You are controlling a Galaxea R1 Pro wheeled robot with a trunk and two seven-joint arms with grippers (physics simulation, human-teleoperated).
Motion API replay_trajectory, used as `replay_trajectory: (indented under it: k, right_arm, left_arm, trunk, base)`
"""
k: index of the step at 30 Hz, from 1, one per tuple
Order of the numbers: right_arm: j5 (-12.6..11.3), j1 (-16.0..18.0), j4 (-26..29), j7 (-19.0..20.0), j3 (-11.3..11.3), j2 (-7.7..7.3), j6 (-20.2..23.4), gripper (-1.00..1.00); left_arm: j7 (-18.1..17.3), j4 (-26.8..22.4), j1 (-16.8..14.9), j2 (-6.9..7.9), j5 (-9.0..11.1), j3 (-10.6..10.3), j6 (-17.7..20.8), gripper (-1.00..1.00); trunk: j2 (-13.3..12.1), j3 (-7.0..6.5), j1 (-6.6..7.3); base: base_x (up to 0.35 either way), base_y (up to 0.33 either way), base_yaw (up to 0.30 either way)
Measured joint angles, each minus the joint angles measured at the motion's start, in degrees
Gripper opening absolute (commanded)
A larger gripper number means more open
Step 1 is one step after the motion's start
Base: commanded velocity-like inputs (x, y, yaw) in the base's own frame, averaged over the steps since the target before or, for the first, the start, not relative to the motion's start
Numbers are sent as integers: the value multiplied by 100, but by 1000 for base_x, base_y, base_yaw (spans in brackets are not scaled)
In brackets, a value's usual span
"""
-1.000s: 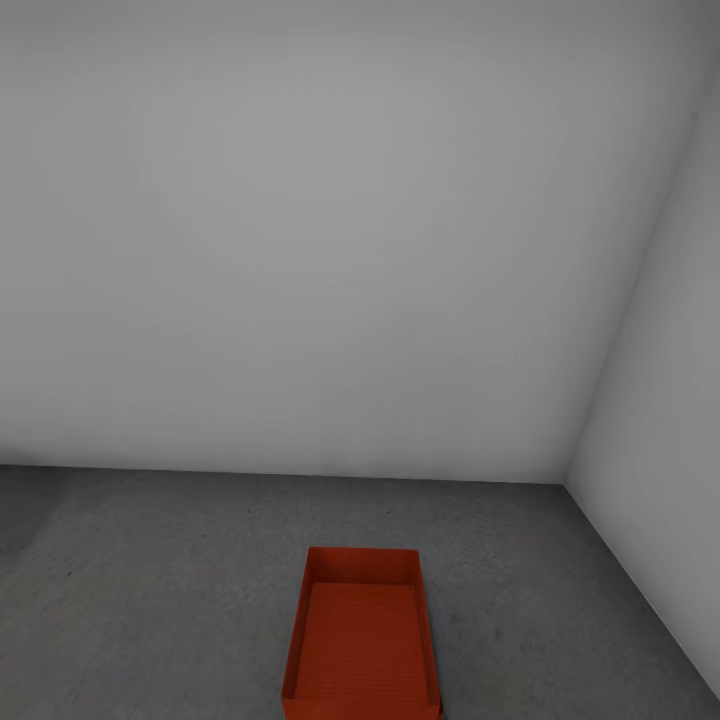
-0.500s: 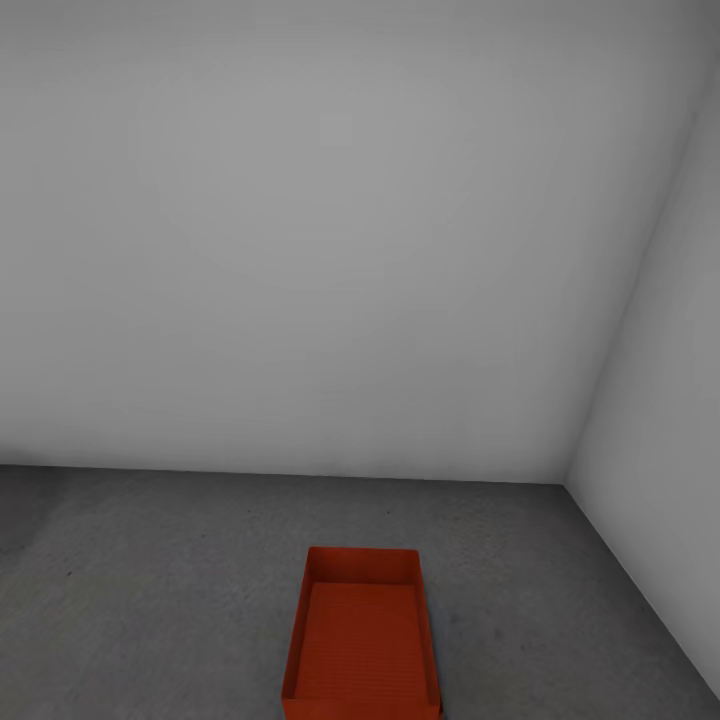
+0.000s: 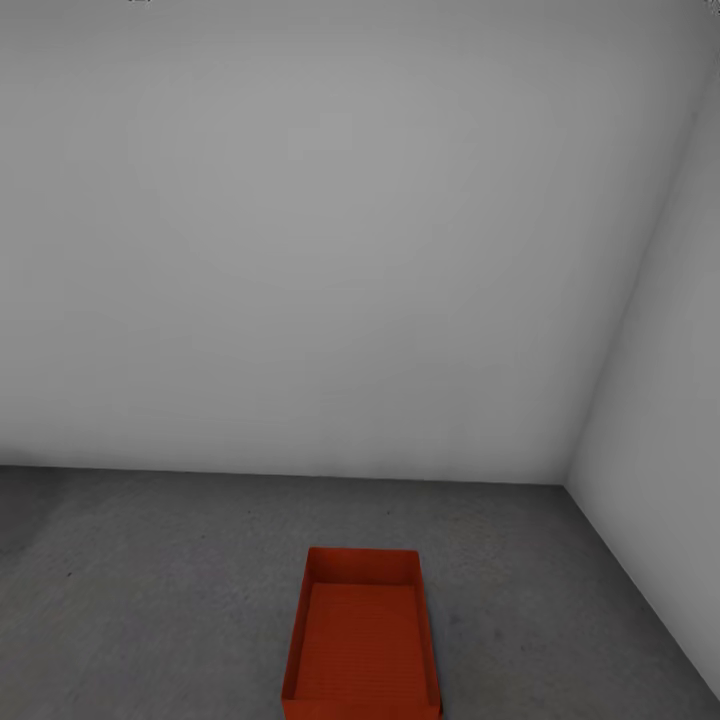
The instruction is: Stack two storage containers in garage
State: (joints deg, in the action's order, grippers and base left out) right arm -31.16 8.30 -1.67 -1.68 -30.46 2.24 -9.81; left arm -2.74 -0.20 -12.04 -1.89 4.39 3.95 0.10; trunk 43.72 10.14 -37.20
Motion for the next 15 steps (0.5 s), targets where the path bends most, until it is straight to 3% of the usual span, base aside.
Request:
replay_trajectory:
  k: [3, 4, 6, 15]
  right_arm:
    - [-4, -2, 0, 0, 1, 0, -7, 100]
    - [-7, -2, 0, 0, 3, 0, -9, 100]
    - [-7, -2, 0, 0, 3, 0, -10, 100]
    - [-8, -3, 0, 0, 4, 0, -10, 100]
  left_arm:
    - [2, -4, 3, 2, 3, 0, -102, 100]
    - [4, -5, 59, 4, 5, 0, -455, 100]
    - [4, -5, 104, 0, 5, 0, -621, 100]
    - [4, -5, 151, 4, 2, -1, -787, 100]
  trunk:
    - [0, -21, 0]
    - [0, -29, 0]
    - [0, -47, 0]
    - [0, -127, 0]
  base:
    - [0, 0, 0]
    - [0, 0, 0]
    - [0, 0, 0]
    - [0, 0, 0]
